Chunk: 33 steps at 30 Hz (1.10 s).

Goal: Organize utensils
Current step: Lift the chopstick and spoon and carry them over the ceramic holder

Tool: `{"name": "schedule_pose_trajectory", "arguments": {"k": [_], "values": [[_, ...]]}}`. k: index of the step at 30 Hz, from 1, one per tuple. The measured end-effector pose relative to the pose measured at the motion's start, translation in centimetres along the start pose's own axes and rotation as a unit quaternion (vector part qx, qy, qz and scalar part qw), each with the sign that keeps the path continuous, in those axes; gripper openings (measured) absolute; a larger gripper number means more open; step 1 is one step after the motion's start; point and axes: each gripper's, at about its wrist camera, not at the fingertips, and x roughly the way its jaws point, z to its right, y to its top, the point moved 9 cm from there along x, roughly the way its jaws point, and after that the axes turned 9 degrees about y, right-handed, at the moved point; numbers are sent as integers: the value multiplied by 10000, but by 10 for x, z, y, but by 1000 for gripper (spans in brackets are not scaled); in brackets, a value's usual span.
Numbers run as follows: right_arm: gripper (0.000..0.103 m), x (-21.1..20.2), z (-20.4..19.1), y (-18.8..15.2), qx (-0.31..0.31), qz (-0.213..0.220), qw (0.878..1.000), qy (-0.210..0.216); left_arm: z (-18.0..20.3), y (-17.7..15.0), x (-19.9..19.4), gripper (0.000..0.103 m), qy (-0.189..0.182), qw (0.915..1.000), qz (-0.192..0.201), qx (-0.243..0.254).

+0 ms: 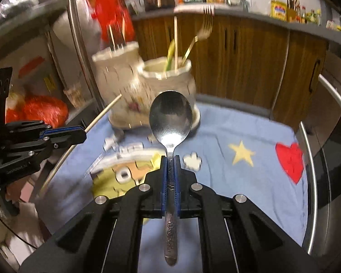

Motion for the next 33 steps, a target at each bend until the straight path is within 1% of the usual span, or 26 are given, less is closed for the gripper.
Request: {"name": "schedule_pose_trajectory", "arguments": {"k": [3, 6, 7, 8, 9, 11, 13, 17, 18, 21, 26, 28, 31, 33], "values": [[6, -11, -4, 15, -104, 384, 9992, 13, -5, 19, -16, 6, -21, 9990, 419, -132], [6, -21, -8, 39, -198, 812, 9965, -5, -19, 48, -36, 6, -58, 9951, 897, -411], [6, -25, -8, 49, -202, 980, 9950, -11, -26, 62, -42, 7, -37, 9924, 1108, -536], [6, -25, -9, 57, -195, 1100, 9937, -20, -31, 71, -47, 6, -3, 9905, 1235, -604], [6, -27, -9, 67, -182, 1255, 9919, -20, -39, 86, -51, 6, 88, 9869, 1440, -717], [6, -29, -7, 92, -150, 1639, 9864, -32, -47, 107, -54, 6, 144, 9825, 1669, -809], [6, -30, -4, 113, -75, 1921, 9813, 3, -58, 131, -49, 6, 233, 9767, 1910, -945], [6, -27, 5, 149, 92, 2361, 9717, 93, -73, 166, -36, 6, 315, 9645, 2321, -1221], [6, -25, 9, 158, 110, 2500, 9681, 86, -74, 172, -32, 6, 309, 9628, 2383, -1233], [6, -21, 18, 173, 169, 2733, 9618, 71, -73, 187, -19, 6, 366, 9589, 2536, -1222], [6, 0, 29, 181, 219, 2897, 9569, 2, -78, 195, -1, 6, 806, 9495, 2816, -1127], [6, 9, 31, 180, 216, 2928, 9559, -3, -84, 195, 9, 6, 868, 9471, 2856, -1176], [6, 20, 33, 178, 184, 2890, 9572, -23, -86, 188, 21, 6, 924, 9486, 2802, -1148], [6, 29, 32, 173, 130, 2788, 9603, 4, -90, 181, 27, 6, 958, 9504, 2728, -1148]]}}
